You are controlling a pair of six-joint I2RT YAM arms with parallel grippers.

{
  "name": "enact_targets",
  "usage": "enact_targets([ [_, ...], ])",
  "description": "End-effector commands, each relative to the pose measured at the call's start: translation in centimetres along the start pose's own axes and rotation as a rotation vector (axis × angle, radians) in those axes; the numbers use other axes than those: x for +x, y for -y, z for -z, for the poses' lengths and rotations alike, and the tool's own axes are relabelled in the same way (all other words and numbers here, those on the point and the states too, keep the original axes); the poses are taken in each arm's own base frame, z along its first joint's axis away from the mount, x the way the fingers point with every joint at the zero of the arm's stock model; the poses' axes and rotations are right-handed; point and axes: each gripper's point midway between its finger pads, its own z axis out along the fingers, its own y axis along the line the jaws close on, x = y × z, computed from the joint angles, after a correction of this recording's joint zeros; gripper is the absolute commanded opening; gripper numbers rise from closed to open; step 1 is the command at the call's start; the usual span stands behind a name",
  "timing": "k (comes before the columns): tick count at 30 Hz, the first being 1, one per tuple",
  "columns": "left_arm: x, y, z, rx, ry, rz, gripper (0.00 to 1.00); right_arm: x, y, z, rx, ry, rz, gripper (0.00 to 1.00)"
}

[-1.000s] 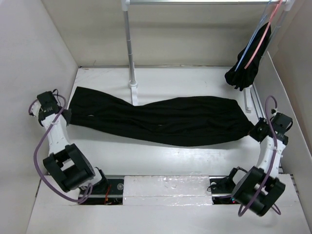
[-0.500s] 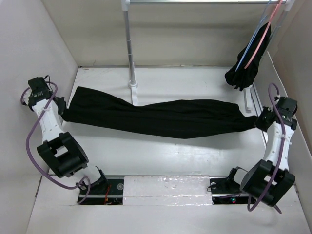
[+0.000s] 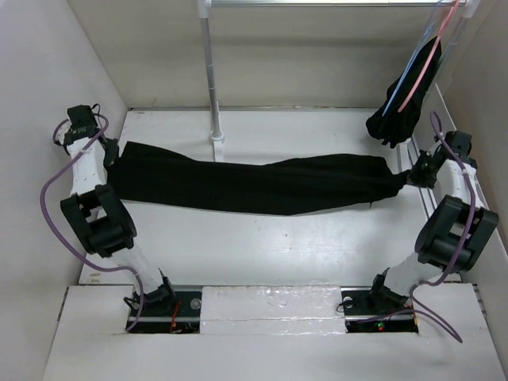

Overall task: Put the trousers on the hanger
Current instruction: Fold the trousers at the center of the board.

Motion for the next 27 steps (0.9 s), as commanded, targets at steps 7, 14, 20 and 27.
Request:
enact_targets([
  [7, -5.1, 6.6, -2.2, 0.044, 0.166, -0.024, 0.00, -9.6, -2.4, -2.6, -0.007, 0.136, 0.072, 0.00],
  [14, -5.7, 8.1, -5.8, 0.040, 0.171, -0.054, 0.00, -13.6, -5.4, -5.4, -0.088, 0.171, 0.033, 0.11],
  [20, -6.1, 11.0, -5.9, 0.160, 0.169, -0.103, 0.27, -14.6, -10.6, -6.6, -0.352, 0.289, -0.035, 0.63],
  [27, -6.3, 11.4, -2.2, 0.226, 0.178, -0.176, 0.84, -11.1, -11.7, -3.1, -0.436, 0.290, 0.031, 0.88],
])
